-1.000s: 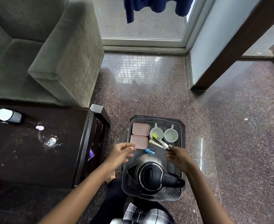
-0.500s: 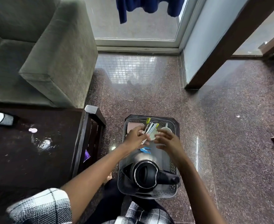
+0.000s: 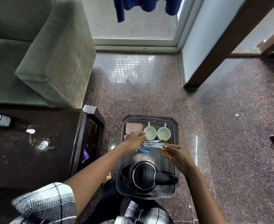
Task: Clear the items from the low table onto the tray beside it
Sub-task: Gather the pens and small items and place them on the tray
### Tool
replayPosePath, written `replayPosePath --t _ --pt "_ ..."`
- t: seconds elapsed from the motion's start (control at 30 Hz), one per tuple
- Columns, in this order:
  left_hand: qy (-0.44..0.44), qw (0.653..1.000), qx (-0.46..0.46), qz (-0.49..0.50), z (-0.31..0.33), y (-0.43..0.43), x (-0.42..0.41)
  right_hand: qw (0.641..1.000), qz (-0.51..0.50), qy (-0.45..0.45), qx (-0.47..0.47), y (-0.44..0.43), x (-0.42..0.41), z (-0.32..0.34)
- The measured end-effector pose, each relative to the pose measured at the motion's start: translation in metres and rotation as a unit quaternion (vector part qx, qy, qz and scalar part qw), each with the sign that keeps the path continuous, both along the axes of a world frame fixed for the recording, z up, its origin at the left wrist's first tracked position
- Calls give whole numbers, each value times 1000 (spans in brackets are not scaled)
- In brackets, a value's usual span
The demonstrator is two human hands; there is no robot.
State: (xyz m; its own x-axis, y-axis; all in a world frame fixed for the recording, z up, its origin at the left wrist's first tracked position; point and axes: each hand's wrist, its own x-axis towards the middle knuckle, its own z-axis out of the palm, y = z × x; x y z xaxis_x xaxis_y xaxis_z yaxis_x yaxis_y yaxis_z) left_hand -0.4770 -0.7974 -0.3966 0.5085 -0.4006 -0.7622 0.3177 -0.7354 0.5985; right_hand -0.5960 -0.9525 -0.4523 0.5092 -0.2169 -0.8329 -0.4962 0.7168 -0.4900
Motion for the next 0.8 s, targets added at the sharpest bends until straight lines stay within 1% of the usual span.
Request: replayPosePath --t 0.07,0.2,0.3,0.4,0.5,0.6,0.67,0.73,0.8 --pt "-24 999 14 22 -3 5 2 998 -25 53 -14 2 -5 -15" --pt "32 999 4 35 -2 16 2 986 -46 147 -64 11 2 -49" --pt "37 998 5 44 -3 24 -1 981 -58 167 -83 17 15 -69" --pt "44 997 4 61 -5 33 -4 980 -54 166 -98 16 27 -87" --pt "57 994 6 89 -7 44 -10 981 -10 152 -121 16 35 -107" --pt "55 992 11 108 -8 56 -15 971 38 176 -155 19 33 -138" --pt "49 992 15 116 -8 62 -17 948 116 210 -210 16 27 -184" --pt "45 991 18 126 -8 67 -18 923 172 229 -259 15 24 -208" --pt "43 990 19 136 -8 69 -18 910 194 229 -285 18 27 -192"
